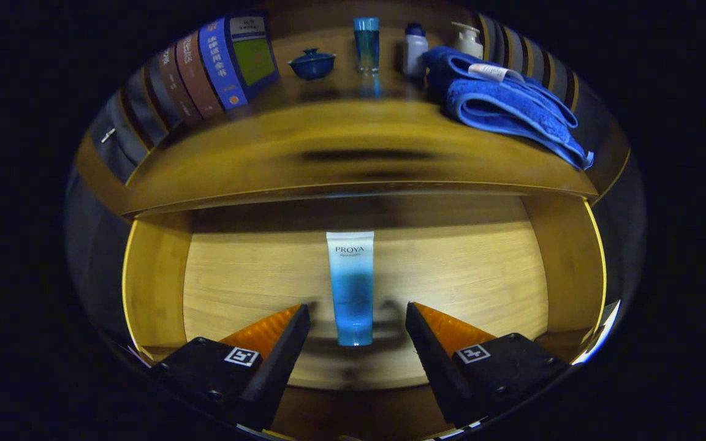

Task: Pull open the drawer, take out the items inside it, and place them on the countertop above the cabinet.

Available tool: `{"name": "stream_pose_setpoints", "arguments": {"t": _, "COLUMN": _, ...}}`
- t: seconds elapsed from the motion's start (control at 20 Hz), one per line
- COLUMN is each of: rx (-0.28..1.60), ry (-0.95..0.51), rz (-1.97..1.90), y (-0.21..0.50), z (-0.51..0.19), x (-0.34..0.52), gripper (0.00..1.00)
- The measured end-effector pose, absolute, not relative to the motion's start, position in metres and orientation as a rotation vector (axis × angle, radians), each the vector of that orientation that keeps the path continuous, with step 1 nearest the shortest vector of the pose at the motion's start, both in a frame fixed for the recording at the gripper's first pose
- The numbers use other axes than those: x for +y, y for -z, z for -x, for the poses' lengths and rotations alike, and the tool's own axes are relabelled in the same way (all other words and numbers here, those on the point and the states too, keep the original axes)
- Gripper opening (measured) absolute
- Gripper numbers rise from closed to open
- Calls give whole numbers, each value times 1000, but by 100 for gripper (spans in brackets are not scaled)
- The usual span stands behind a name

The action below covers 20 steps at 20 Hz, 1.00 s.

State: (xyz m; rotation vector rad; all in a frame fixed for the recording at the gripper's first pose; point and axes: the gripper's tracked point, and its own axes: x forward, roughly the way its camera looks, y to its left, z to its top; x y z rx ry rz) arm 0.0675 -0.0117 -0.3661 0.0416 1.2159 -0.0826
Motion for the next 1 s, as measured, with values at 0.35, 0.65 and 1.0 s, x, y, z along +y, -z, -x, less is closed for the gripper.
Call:
{"name": "stream_pose_setpoints", "arguments": {"t": 0.35, "rx": 1307, "ry": 79, "rz": -19, "y": 385, "z": -65, "x": -5, "gripper": 91}}
{"name": "stream_pose_setpoints", "arguments": {"t": 0.65, "rx": 1288, "ry": 44, "rz": -5, "y": 387, "z": -67, "x": -2, "gripper": 46}}
{"name": "stream_pose_setpoints", "arguments": {"t": 1.0, "rx": 1199, "ry": 2, "rz": -28, "y": 354, "z": -64, "x": 3, "gripper": 46}}
